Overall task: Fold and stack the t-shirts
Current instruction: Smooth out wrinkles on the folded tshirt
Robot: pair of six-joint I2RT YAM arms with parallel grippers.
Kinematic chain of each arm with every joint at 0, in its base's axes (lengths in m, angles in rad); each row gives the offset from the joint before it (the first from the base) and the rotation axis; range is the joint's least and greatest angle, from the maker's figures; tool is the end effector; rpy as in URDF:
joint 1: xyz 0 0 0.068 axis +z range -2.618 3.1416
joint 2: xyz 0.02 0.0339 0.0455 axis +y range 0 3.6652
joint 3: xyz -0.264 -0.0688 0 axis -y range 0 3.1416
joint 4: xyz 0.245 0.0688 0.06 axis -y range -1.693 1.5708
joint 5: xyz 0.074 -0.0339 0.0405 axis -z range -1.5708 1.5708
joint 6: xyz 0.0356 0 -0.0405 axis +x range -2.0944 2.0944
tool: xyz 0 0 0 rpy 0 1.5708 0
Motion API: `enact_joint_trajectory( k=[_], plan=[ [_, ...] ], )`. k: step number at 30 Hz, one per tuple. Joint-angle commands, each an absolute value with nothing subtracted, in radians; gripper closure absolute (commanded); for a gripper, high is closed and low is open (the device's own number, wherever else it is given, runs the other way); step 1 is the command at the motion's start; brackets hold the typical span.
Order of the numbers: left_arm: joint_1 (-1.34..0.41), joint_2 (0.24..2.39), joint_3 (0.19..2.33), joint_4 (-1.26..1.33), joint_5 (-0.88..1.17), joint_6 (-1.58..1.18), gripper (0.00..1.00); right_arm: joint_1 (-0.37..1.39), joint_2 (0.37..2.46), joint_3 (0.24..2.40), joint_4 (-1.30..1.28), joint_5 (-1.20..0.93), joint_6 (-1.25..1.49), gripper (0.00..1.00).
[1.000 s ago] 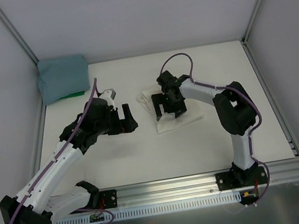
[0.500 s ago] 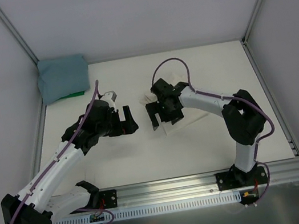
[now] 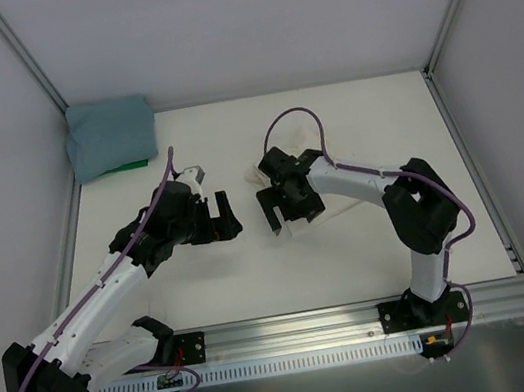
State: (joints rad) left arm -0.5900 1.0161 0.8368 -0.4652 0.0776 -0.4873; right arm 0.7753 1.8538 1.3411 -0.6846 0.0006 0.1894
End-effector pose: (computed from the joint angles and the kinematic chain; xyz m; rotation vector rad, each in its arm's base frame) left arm 0.1815 -0.1248 0.2875 0.1625 2.2933 -0.6654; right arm 0.2690 0.2636 0.1971 -0.8085 2.6809 0.2447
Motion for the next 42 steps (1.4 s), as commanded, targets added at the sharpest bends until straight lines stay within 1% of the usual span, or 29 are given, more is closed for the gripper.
enact_joint_trajectory(
  k=[1, 13, 25, 26, 27, 30, 31, 33, 39, 40, 41, 42],
  plan=[
    [-0.598, 1.002, 0.825, -0.430, 0.090, -0.497, 0.01, 0.767, 1.847, 1.405, -0.756, 0.092, 0.158, 0.00],
    [-0.597, 1.037, 0.821, -0.411, 0.094, -0.488, 0.01, 0.752, 1.960, 1.548, -0.808, 0.138, 0.112, 0.00],
    [-0.598, 1.045, 0.821, -0.413, 0.071, -0.472, 0.01, 0.747, 2.060, 1.551, -0.784, 0.133, 0.106, 0.00],
    [-0.597, 1.045, 0.819, -0.411, 0.071, -0.472, 0.01, 0.747, 2.063, 1.549, -0.781, 0.133, 0.103, 0.02],
    [-0.597, 1.046, 0.818, -0.410, 0.071, -0.472, 0.01, 0.747, 2.068, 1.549, -0.781, 0.132, 0.101, 0.07],
    [-0.597, 1.042, 0.808, -0.405, 0.069, -0.472, 0.01, 0.746, 2.079, 1.548, -0.778, 0.138, 0.101, 0.38],
    [-0.598, 1.042, 0.807, -0.403, 0.068, -0.472, 0.01, 0.746, 2.080, 1.548, -0.779, 0.144, 0.103, 0.51],
    [-0.598, 1.040, 0.802, -0.402, 0.066, -0.472, 0.01, 0.742, 2.085, 1.545, -0.781, 0.156, 0.110, 0.52],
    [-0.597, 1.029, 0.792, -0.402, 0.060, -0.469, 0.01, 0.745, 2.089, 1.528, -0.776, 0.150, 0.126, 0.45],
    [-0.598, 1.028, 0.788, -0.400, 0.060, -0.471, 0.01, 0.744, 2.088, 1.520, -0.773, 0.143, 0.130, 0.40],
    [-0.598, 1.025, 0.784, -0.400, 0.057, -0.471, 0.01, 0.745, 2.085, 1.519, -0.772, 0.140, 0.132, 0.38],
    [-0.598, 1.023, 0.782, -0.399, 0.058, -0.471, 0.01, 0.747, 2.077, 1.510, -0.769, 0.134, 0.133, 0.33]
  ],
)
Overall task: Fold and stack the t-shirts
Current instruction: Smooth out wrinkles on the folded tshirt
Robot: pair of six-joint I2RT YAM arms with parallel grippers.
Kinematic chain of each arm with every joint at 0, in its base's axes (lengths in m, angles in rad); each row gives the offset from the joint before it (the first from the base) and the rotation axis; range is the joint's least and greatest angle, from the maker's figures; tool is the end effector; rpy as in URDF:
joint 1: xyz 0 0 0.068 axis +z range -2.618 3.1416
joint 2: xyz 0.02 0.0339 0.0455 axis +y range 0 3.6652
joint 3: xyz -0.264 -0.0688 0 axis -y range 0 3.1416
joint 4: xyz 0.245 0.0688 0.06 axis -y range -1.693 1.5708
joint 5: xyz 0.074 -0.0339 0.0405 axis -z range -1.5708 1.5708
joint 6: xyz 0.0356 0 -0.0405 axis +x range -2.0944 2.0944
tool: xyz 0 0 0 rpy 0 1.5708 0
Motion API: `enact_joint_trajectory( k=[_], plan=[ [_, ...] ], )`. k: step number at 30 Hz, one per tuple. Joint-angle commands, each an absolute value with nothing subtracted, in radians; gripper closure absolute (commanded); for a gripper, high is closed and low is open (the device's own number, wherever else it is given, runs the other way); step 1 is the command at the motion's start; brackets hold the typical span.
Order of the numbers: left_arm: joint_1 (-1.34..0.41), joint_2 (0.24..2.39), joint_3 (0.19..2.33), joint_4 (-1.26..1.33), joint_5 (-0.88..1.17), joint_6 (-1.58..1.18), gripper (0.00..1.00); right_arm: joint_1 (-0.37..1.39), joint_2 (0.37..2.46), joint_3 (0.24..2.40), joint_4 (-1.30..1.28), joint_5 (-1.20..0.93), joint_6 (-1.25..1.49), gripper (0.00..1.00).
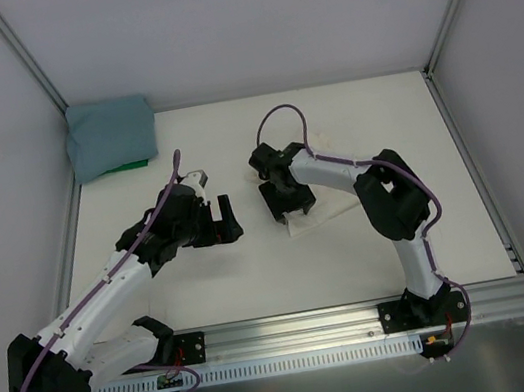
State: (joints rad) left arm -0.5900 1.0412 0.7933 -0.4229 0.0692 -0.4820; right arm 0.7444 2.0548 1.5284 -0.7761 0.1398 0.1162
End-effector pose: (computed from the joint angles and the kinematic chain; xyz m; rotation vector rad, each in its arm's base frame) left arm 0.1853 -0.1270 0.2713 0.1641 2.3168 -0.6420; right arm 0.3077 0.2767 0.1706 -0.8519 2.7093 -0.0208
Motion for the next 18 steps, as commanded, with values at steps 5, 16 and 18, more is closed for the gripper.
enact_joint_trajectory(
  k=[5, 16, 18],
  plan=[
    [-0.598, 1.022, 0.773, -0.387, 0.061, -0.477, 0.01, 0.764, 2.071, 1.502, -0.762, 0.133, 0.155, 0.31],
    [-0.597, 0.979, 0.758, -0.402, 0.038, -0.471, 0.01, 0.802, 2.109, 1.488, -0.742, 0.147, 0.193, 0.33],
    [-0.597, 0.977, 0.756, -0.402, 0.035, -0.472, 0.01, 0.805, 2.114, 1.488, -0.744, 0.158, 0.198, 0.41]
  ],
)
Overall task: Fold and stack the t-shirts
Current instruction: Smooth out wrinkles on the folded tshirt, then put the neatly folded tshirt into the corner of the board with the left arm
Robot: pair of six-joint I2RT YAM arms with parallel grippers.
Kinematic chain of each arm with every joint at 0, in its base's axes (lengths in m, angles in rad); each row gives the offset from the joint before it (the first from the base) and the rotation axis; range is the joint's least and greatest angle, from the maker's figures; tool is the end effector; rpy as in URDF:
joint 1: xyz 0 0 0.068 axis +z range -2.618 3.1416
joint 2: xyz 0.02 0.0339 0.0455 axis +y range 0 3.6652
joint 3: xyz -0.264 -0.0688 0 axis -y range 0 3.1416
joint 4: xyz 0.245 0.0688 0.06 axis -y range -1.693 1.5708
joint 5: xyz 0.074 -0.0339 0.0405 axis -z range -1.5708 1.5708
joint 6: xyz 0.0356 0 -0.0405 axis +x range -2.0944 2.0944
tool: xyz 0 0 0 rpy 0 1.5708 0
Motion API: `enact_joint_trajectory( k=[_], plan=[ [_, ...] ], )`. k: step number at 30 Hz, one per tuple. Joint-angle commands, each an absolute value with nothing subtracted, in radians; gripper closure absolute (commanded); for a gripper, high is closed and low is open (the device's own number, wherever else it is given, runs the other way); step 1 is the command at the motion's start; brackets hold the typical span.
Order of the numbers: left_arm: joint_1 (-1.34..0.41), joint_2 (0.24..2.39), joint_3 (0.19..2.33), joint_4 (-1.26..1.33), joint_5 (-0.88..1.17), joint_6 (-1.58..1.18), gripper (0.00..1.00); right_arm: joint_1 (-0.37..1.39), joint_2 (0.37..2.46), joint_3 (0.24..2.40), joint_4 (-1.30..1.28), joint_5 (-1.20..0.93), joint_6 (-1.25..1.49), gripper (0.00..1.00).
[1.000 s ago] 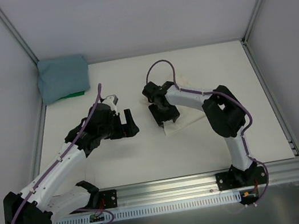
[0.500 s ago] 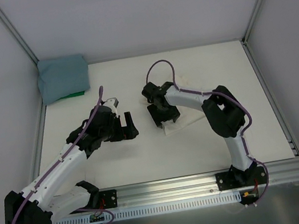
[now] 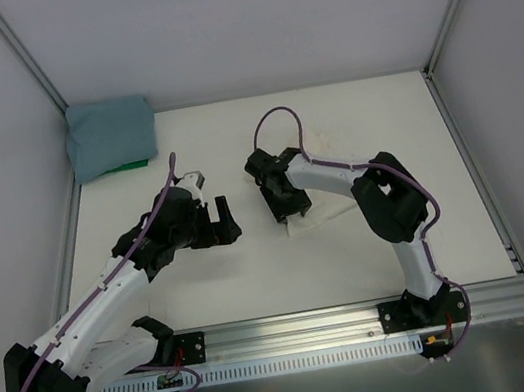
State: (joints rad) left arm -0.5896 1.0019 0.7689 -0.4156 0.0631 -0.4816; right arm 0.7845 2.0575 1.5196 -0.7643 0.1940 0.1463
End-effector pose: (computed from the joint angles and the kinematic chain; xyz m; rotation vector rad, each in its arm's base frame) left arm 0.1794 -0.1227 0.2716 0.1601 2.2934 -0.6452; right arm 0.2975 0.2873 0.1678 -0.8478 2.6841 -0.0741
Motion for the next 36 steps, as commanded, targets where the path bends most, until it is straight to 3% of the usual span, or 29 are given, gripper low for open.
enact_joint_trajectory(
  k=[1, 2, 5, 8, 16, 28, 36],
  plan=[
    [-0.597, 0.977, 0.755, -0.403, 0.035, -0.474, 0.01, 0.808, 2.117, 1.488, -0.744, 0.153, 0.199, 0.52],
    [-0.597, 0.977, 0.755, -0.403, 0.035, -0.472, 0.01, 0.808, 2.124, 1.488, -0.742, 0.152, 0.202, 0.72],
    [-0.597, 0.979, 0.750, -0.396, 0.038, -0.476, 0.01, 0.810, 2.134, 1.483, -0.742, 0.150, 0.209, 0.92],
    [-0.597, 0.980, 0.747, -0.393, 0.040, -0.477, 0.01, 0.813, 2.132, 1.476, -0.735, 0.147, 0.215, 0.99],
    [-0.595, 1.031, 0.669, -0.276, 0.092, -0.511, 0.01, 0.813, 2.063, 1.456, -0.741, 0.140, 0.221, 0.99],
    [-0.584, 1.393, 0.500, 0.610, 0.281, -0.770, 0.01, 0.810, 1.899, 1.479, -0.807, 0.118, 0.232, 0.99],
    [-0.581, 1.635, 0.437, 1.075, 0.233, -0.963, 0.01, 0.811, 1.826, 1.494, -0.825, 0.101, 0.244, 0.99]
  ],
)
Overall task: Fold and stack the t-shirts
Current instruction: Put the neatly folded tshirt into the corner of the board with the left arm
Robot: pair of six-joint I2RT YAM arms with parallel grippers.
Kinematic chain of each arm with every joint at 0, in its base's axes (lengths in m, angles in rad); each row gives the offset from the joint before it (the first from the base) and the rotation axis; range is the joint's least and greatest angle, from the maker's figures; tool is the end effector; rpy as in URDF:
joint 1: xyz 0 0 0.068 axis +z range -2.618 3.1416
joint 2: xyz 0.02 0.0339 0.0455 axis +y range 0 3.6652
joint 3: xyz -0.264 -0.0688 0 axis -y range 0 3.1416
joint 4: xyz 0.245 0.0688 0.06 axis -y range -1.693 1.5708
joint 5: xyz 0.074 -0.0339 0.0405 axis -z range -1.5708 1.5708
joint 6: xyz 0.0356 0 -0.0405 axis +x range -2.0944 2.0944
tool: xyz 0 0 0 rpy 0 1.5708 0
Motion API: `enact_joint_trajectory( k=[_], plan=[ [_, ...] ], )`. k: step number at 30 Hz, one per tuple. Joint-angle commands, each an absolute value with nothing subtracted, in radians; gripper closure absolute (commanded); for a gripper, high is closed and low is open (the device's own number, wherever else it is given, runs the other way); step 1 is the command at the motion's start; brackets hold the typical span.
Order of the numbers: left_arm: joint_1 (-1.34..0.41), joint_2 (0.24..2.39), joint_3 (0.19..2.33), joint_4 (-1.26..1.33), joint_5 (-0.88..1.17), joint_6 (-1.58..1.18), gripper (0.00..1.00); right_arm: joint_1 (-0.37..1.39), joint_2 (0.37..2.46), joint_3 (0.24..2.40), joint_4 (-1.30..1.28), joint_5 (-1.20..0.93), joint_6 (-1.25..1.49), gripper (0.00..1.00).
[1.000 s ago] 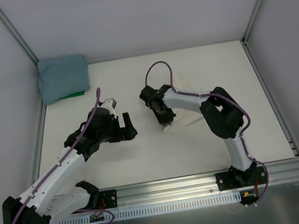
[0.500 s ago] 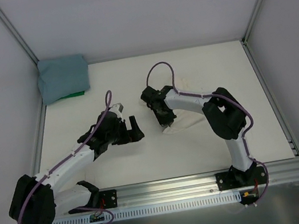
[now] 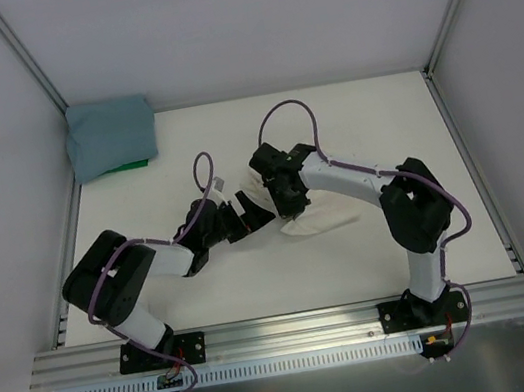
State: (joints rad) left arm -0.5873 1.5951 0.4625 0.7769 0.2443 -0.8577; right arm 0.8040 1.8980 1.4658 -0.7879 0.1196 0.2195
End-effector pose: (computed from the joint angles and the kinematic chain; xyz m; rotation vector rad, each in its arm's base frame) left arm 0.2337 -0.1659 0.1432 -0.1055 2.1069 -1.1600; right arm 0.2737 0.2779 0.2127 -0.7717 2.6672 0.0959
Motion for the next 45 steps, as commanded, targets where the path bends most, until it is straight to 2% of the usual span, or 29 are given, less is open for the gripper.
enact_joint_trajectory(
  k=[1, 11, 21, 40, 42, 43, 44, 45],
  plan=[
    [-0.581, 1.653, 0.430, 1.112, 0.224, -0.977, 0.01, 0.810, 1.822, 1.494, -0.825, 0.103, 0.244, 0.99],
    [-0.583, 1.931, 0.363, 1.679, 0.087, -1.185, 0.01, 0.808, 1.807, 1.483, -0.830, 0.084, 0.252, 0.99],
    [-0.600, 1.940, 0.428, 1.678, 0.101, -1.177, 0.01, 0.811, 1.815, 1.457, -0.816, 0.067, 0.261, 0.99],
    [-0.600, 2.126, 0.617, 1.671, 0.100, -1.223, 0.02, 0.836, 1.807, 1.447, -0.799, 0.031, 0.278, 1.00],
    [-0.598, 2.155, 0.641, 1.677, 0.109, -1.230, 0.22, 0.839, 1.806, 1.442, -0.798, 0.029, 0.279, 1.00],
    [-0.598, 2.163, 0.652, 1.680, 0.118, -1.235, 0.38, 0.839, 1.804, 1.437, -0.796, 0.028, 0.281, 1.00],
    [-0.597, 2.180, 0.669, 1.674, 0.126, -1.249, 0.85, 0.841, 1.804, 1.436, -0.795, 0.026, 0.281, 1.00],
    [-0.597, 2.187, 0.675, 1.669, 0.129, -1.255, 0.99, 0.839, 1.804, 1.434, -0.795, 0.028, 0.281, 1.00]
  ],
)
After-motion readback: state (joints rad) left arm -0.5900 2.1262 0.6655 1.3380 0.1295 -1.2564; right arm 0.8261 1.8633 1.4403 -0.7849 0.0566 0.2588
